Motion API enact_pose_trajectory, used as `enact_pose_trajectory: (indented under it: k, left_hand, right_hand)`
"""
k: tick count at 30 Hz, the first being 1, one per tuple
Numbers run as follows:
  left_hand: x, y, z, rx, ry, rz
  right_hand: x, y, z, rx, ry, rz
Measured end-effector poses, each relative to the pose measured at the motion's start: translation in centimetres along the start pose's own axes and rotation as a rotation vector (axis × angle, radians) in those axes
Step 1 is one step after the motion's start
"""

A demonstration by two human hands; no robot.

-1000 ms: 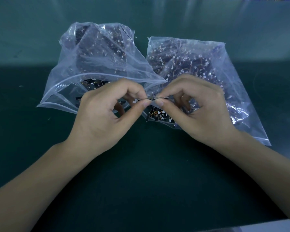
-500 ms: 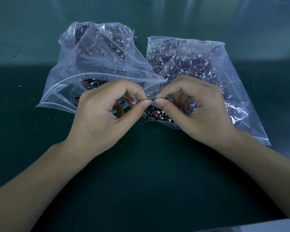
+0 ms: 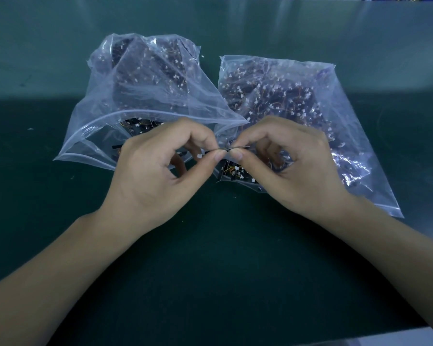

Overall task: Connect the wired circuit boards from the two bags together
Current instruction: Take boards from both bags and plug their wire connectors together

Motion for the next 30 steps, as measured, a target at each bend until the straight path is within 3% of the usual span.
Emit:
enact_pose_trajectory:
  k: [10, 14, 20, 24, 30]
  left_hand:
    - [0.0, -0.1, 0.3, -0.028, -0.014, 0.021]
    - [0.0, -0.3, 0.5, -0.022, -0.021, 0.049]
    - [-0.1, 0.0, 1.0, -0.008, 0.032, 0.211]
    - [0.0, 0.6, 1.0, 0.122, 0.078, 0.239]
    - [0.5, 1.7, -0.2, 0.524, 0.205, 0.224]
  right_hand:
    - [0.1, 0.0, 0.0, 0.01, 0.007, -0.002]
    - [-0.1, 0.4, -0.3, -0.091, 0.036, 0.069]
    - [0.2, -0.1, -1.0, -0.056, 0.1, 0.002]
    - [0.0, 0.0, -0.5, -0.057, 0.08, -0.004]
    - [0.0, 0.1, 0.1, -0.054, 0.033, -0.023]
Point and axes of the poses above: each hand's wrist, its own x-axis towards the middle knuckle, its own y-axis out of the palm, z = x × y, the point moved 4 cm from there along x, towards the middle knuckle, and after that the axes turned 11 degrees about y, right-handed, at the moved point
